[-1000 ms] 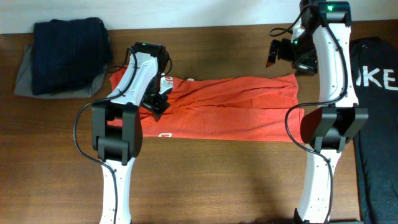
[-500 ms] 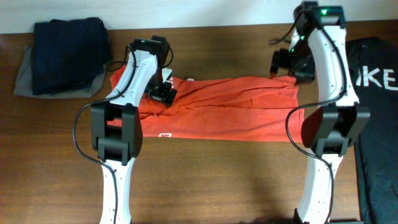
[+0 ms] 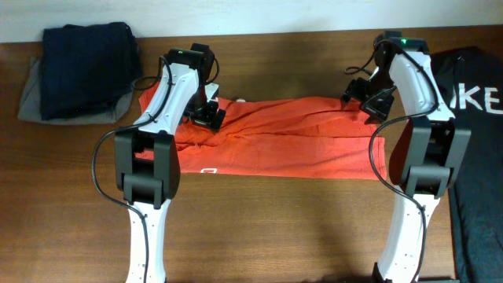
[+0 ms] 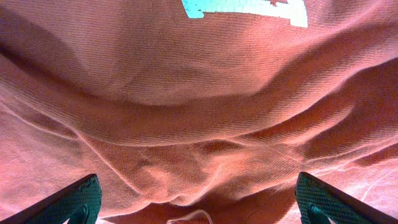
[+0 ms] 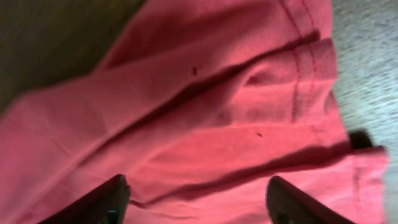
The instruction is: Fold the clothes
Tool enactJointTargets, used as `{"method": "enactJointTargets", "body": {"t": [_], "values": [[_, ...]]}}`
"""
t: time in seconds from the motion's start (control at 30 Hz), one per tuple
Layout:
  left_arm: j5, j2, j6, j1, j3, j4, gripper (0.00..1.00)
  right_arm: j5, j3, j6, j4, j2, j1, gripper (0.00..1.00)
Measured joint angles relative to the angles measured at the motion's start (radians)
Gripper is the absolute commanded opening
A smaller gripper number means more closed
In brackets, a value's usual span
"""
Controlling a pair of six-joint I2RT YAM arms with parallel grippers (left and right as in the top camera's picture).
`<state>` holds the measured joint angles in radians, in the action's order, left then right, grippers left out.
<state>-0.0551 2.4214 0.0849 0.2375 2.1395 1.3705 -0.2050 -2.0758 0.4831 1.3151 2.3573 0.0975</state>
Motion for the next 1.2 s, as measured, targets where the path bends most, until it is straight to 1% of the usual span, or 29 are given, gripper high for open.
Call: {"method": "enactJointTargets", "body": {"t": [0.13,0.2,0.23,0.27,0.4,0.67,0.8,0.87,0.97,1.07,1.1,1.2], "values": [[0.0,0.0,0.0,0.0,0.0,0.0,0.99,-0.012,0.001,0.061,-0.038,0.0,-0.001,0.67],[0.0,0.0,0.0,0.0,0.0,0.0,0.99,-0.015,0.001,0.081,-0.046,0.0,-0.001,0.64],[0.0,0.0,0.0,0.0,0.0,0.0,0.99,-0.015,0.002,0.09,-0.046,0.0,-0.001,0.57],[0.0,0.0,0.0,0.0,0.0,0.0,0.99,-0.015,0.002,0.096,-0.046,0.0,-0.001,0.55],[0.0,0.0,0.0,0.0,0.0,0.0,0.99,-0.015,0.002,0.119,-0.049,0.002,-0.001,0.51],[0.0,0.0,0.0,0.0,0.0,0.0,0.99,-0.014,0.002,0.142,-0.069,0.036,-0.001,0.52],[0.0,0.0,0.0,0.0,0.0,0.0,0.99,-0.003,0.002,0.145,-0.085,0.056,-0.001,0.51],[0.0,0.0,0.0,0.0,0.0,0.0,0.99,-0.002,0.002,0.145,-0.09,0.06,-0.001,0.45],[0.0,0.0,0.0,0.0,0.0,0.0,0.99,0.003,0.002,0.143,-0.101,0.066,-0.001,0.33],[0.0,0.0,0.0,0.0,0.0,0.0,0.99,0.005,0.002,0.149,-0.106,0.069,-0.001,0.3],[0.0,0.0,0.0,0.0,0.0,0.0,0.99,0.005,0.002,0.15,-0.106,0.069,-0.001,0.27],[0.0,0.0,0.0,0.0,0.0,0.0,0.99,0.01,0.002,0.145,-0.106,0.069,-0.001,0.09]]}}
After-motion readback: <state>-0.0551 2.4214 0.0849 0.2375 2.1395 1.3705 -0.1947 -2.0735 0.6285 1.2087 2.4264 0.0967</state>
